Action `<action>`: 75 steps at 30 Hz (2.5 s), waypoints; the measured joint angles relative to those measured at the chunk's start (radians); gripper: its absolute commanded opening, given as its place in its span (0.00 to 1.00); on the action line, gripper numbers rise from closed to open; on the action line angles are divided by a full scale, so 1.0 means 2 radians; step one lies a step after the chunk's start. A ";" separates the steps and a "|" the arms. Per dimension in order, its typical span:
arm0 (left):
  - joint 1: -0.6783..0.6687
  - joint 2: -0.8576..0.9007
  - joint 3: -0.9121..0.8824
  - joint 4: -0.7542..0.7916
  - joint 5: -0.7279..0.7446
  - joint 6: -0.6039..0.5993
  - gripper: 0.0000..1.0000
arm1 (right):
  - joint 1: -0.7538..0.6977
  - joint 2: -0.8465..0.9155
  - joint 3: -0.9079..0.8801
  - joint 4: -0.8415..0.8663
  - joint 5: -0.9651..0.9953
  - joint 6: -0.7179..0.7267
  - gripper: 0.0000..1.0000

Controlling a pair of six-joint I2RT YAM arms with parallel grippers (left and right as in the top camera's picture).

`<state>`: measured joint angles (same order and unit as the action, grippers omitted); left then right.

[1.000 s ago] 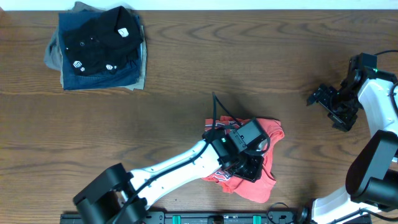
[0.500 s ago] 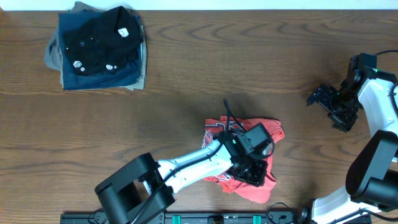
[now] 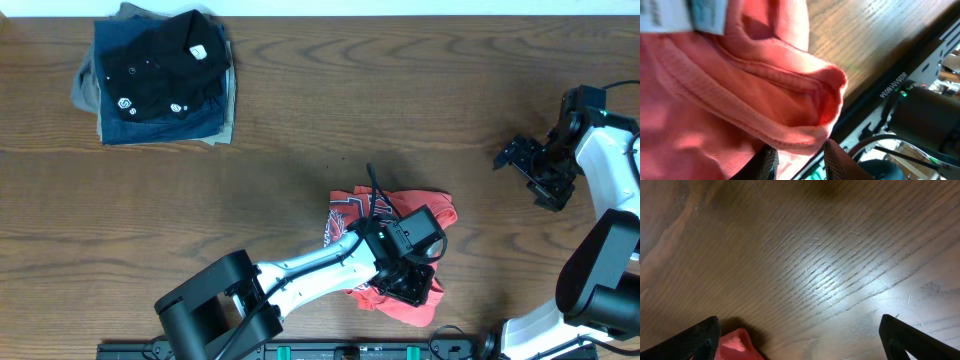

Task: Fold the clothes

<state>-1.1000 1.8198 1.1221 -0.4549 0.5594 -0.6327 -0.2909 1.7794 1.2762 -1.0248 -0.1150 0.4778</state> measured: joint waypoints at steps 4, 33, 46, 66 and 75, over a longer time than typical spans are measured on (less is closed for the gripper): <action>0.000 0.003 0.000 0.001 -0.007 0.000 0.37 | 0.000 0.000 0.000 0.000 0.000 0.000 0.99; 0.065 -0.092 0.000 -0.029 0.050 0.026 0.56 | 0.000 0.000 0.000 0.000 0.000 0.000 0.99; 0.284 -0.096 0.001 -0.181 -0.059 0.066 0.98 | 0.000 0.000 0.000 0.000 0.000 0.000 0.99; 0.370 -0.092 -0.077 -0.108 -0.051 0.094 0.98 | 0.000 0.000 0.000 0.000 0.000 0.000 0.99; 0.368 -0.092 -0.117 -0.045 -0.005 0.098 0.98 | 0.000 0.000 0.000 0.000 0.000 0.000 0.99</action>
<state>-0.3634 1.6363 0.8879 -0.5449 0.5503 -0.4366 -0.2909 1.7794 1.2762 -1.0248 -0.1150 0.4778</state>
